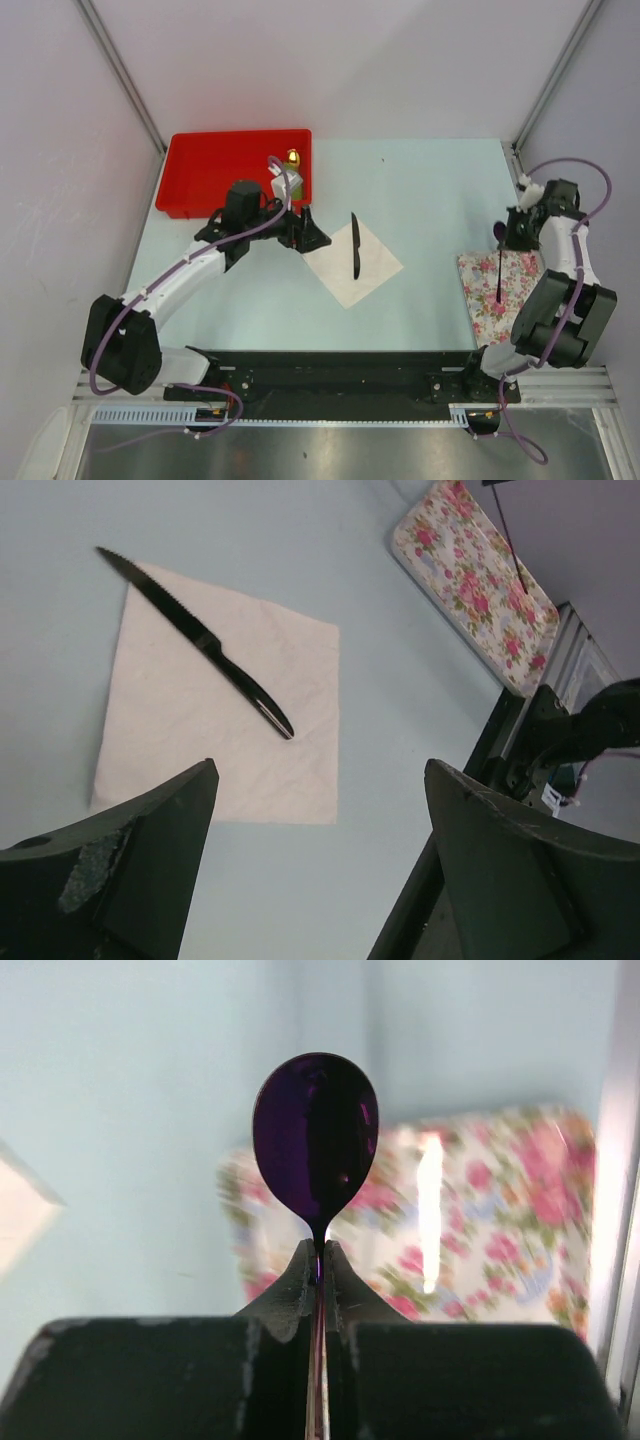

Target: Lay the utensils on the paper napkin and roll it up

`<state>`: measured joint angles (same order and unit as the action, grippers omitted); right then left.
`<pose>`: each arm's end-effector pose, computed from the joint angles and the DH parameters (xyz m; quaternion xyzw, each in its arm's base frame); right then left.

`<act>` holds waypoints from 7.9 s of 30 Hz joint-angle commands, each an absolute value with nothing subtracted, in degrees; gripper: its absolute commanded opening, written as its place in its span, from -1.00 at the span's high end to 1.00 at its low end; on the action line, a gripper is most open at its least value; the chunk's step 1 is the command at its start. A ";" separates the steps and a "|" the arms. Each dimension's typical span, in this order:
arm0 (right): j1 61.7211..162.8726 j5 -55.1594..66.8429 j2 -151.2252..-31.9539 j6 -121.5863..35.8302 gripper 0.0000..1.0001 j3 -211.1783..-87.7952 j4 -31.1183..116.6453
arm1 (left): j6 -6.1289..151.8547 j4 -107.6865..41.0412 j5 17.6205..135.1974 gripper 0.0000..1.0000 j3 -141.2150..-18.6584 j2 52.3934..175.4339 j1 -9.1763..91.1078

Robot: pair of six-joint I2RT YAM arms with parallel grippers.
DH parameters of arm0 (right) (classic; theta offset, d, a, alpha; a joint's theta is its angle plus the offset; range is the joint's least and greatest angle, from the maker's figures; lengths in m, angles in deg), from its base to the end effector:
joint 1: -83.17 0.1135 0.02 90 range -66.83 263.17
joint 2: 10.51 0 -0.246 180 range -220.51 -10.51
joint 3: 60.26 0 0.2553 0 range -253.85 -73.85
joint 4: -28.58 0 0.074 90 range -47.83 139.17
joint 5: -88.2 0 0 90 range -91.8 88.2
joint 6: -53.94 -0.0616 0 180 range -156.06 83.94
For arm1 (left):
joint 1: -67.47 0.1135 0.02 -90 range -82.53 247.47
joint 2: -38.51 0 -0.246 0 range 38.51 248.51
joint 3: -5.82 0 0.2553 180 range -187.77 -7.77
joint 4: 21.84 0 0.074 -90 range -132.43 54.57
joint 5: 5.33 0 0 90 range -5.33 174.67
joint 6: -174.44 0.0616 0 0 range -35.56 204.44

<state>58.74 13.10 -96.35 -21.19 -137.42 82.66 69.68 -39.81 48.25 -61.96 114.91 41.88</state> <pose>0.2939 -0.1161 0.2016 0.0499 0.9629 0.0402 0.2623 0.2774 -0.1734 0.2590 0.2398 0.7891 -0.4217 0.3769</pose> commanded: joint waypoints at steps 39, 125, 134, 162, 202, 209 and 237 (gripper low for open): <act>114.02 0.31 -134.61 -60.41 1.00 -172.38 69.86 | 55.80 -22.33 51.09 0.49 -59.00 135.35 42.86; 113.93 -3.47 -134.35 -68.05 1.00 -168.78 76.09 | 53.86 -28.13 56.90 1.00 -64.02 147.14 42.59; 114.37 -5.05 -134.17 -68.67 0.79 -168.42 76.27 | 53.77 -28.22 56.81 1.00 -64.11 147.40 42.59; 109.54 15.94 -121.96 -51.19 0.36 -166.86 76.88 | 67.34 -26.71 51.63 0.17 -58.04 129.77 41.89; 92.31 36.08 -116.15 -41.07 -0.97 -157.35 83.83 | 149.13 -30.94 65.07 0.40 -47.67 131.58 12.53; 91.08 36.78 -117.12 -41.60 -0.96 -157.52 83.83 | 148.69 -33.74 63.31 0.94 -49.25 132.20 12.36; 91.17 40.91 -117.56 -39.76 -0.94 -156.29 84.79 | 136.48 -45.27 56.20 1.00 -57.86 127.01 12.00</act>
